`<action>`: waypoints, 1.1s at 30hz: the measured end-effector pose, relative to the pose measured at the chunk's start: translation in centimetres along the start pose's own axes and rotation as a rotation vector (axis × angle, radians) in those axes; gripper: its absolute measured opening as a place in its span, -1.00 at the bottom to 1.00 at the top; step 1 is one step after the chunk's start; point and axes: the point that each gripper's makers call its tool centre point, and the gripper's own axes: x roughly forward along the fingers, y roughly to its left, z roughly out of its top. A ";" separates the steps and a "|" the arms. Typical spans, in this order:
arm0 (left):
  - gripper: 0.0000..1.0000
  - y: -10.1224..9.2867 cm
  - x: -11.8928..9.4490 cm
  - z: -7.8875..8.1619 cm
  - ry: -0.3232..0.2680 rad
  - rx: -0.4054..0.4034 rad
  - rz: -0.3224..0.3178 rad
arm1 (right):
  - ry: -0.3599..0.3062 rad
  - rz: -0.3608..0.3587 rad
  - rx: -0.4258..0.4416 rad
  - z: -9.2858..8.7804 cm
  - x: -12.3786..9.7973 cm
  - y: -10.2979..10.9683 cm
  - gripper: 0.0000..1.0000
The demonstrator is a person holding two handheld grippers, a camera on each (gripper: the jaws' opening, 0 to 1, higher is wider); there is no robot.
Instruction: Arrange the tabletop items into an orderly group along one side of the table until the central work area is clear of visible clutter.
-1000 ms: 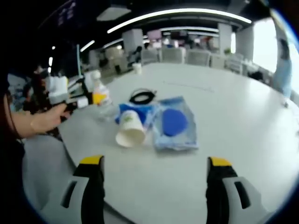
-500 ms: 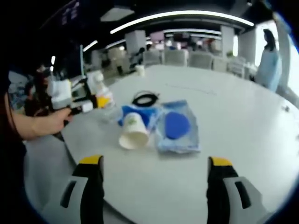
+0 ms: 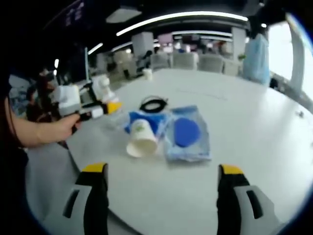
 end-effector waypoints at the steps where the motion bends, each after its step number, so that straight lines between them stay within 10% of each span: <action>1: -0.06 0.1 0.2 0.1 0.002 -0.005 0.009 | -0.001 0.000 0.003 0.0 0.0 0.0 0.79; 33: -0.24 2.0 1.6 2.6 0.010 -0.003 0.048 | 0.026 -0.014 0.004 -0.4 0.3 -0.8 0.79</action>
